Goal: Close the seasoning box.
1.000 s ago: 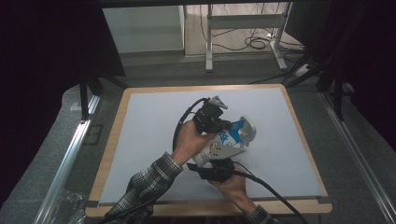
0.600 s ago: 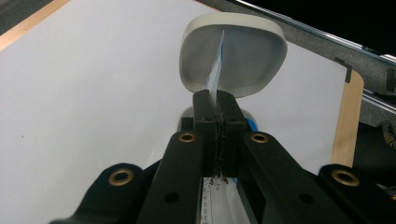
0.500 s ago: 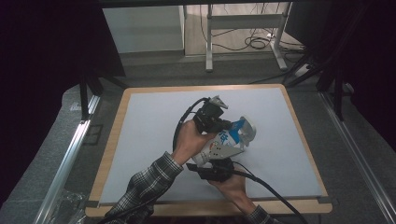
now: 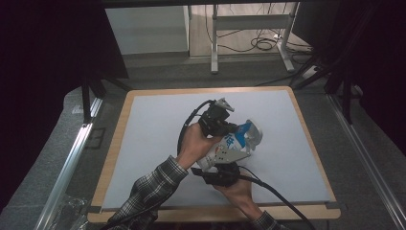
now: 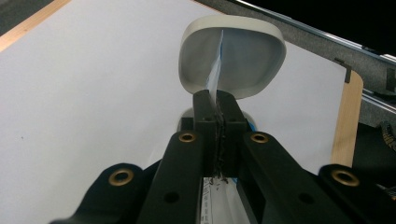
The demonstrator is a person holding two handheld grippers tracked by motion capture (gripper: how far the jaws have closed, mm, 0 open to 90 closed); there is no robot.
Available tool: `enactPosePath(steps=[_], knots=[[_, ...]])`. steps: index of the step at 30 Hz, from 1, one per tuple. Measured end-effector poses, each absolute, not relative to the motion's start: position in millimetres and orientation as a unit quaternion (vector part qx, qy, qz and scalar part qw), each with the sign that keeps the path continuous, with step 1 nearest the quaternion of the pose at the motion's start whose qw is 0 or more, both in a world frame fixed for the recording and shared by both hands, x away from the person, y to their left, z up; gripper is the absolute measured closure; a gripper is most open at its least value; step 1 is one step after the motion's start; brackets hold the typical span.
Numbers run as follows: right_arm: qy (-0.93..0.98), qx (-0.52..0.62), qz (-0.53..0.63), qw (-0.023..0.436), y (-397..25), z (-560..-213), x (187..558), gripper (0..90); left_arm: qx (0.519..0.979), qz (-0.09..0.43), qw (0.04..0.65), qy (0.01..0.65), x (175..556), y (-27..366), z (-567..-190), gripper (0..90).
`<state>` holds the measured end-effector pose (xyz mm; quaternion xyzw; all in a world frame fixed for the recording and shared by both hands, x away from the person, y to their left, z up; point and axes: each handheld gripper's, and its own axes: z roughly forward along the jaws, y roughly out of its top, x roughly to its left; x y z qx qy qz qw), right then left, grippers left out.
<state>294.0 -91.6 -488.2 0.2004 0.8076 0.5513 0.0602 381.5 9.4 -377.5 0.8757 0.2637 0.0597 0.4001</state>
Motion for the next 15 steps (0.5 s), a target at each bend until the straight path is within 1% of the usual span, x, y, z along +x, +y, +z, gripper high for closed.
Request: enactPosePath(steps=[15], knots=[[0.806, 0.201, 0.553, 0.059, -90.8, -488.6, 293.6, 59.3, 0.876, 0.06, 0.4, 0.264, 382.0, 9.1, -377.2, 88.9]])
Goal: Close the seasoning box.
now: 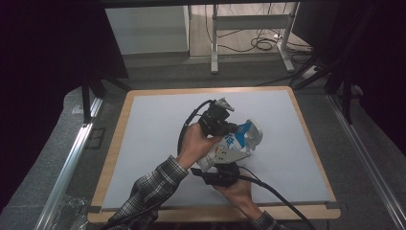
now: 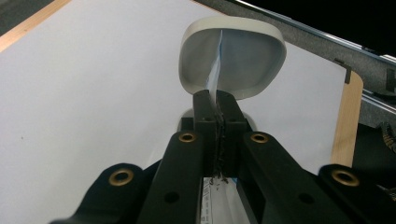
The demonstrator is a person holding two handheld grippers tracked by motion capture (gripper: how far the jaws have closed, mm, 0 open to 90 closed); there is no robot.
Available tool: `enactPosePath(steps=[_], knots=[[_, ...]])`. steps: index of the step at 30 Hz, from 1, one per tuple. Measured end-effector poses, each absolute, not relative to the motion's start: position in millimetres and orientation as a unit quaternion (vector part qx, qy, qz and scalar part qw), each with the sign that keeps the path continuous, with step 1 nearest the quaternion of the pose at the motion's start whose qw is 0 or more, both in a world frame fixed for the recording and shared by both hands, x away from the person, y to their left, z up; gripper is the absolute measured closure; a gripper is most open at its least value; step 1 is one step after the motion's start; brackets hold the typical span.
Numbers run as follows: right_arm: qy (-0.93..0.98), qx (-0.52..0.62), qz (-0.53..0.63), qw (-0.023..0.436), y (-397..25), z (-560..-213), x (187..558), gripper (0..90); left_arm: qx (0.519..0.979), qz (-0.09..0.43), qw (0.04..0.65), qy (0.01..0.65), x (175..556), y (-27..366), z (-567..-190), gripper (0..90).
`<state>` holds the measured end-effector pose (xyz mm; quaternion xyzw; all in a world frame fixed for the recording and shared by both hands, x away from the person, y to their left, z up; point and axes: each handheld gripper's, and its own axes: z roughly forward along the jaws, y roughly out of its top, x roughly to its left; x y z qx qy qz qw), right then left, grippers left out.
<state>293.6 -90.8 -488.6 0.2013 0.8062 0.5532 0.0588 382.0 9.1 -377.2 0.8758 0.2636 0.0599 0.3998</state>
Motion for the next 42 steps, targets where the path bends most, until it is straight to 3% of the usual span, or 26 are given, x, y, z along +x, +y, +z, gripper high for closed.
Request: enactPosePath(steps=[42], knots=[[0.804, 0.204, 0.556, 0.056, -90.0, -488.7, 292.7, 57.1, 0.876, 0.061, 0.398, 0.265, 382.8, 7.1, -375.7, 89.0]])
